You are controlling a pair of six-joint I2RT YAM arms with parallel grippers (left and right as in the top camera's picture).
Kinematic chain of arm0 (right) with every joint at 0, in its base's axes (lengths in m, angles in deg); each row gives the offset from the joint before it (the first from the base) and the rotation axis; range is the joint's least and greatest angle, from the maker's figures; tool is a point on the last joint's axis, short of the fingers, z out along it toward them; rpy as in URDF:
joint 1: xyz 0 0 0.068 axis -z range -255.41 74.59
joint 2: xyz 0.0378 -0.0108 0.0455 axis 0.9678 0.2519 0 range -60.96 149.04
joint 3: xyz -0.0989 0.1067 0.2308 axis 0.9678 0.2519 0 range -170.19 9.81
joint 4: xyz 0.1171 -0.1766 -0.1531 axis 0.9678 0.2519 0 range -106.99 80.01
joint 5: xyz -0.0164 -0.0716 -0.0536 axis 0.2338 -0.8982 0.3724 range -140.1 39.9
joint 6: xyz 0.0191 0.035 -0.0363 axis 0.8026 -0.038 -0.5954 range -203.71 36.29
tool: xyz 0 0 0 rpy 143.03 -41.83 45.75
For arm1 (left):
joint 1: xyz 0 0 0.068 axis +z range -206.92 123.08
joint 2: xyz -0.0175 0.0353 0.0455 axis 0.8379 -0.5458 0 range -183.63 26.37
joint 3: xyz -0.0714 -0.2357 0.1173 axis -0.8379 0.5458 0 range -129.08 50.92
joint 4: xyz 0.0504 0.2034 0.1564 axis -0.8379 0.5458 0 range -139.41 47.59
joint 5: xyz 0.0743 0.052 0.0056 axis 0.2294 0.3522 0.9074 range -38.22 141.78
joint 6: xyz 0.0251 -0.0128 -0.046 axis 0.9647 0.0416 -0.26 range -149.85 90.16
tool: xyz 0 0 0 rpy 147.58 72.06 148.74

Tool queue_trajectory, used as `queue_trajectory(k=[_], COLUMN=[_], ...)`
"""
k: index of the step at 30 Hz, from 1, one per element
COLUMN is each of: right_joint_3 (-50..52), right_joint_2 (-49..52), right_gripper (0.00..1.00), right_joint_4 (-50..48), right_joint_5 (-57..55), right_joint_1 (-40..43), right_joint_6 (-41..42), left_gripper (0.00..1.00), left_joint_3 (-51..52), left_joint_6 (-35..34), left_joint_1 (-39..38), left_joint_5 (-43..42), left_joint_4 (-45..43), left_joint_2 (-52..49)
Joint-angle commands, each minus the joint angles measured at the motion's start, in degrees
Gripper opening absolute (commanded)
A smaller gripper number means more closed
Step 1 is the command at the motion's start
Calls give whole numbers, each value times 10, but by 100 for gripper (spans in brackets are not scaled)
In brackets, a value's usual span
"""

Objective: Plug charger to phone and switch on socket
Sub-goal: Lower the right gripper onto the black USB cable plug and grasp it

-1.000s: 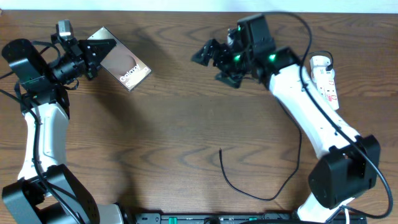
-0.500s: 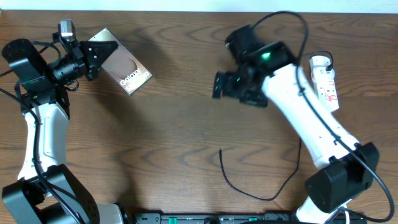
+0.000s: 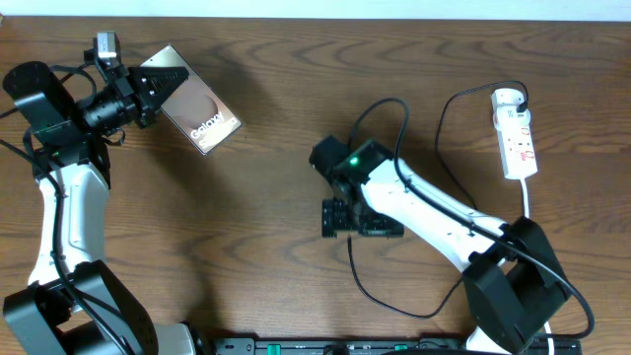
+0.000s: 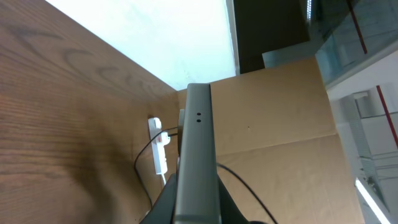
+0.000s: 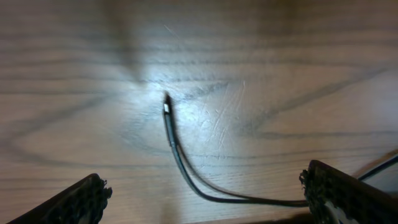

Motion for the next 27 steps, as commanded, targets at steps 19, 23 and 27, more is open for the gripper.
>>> queue_trajectory(k=[19, 23, 27], right_joint_3=[84, 84, 84], right_joint_2=[-1, 12, 37], right_gripper=[90, 89, 90], right_joint_4=[-89, -89, -97], right_joint_5=[60, 60, 61], right_joint_1=[-38, -38, -37], right_joint_6=[62, 62, 62], left_gripper=[7, 7, 7], left_joint_3=[-2, -2, -2], left_joint_6=[22, 23, 23], left_joint_1=[0, 0, 0], left_joint_5=[-20, -20, -20], left_joint_4=[-7, -7, -7], left_joint_2=[5, 5, 5])
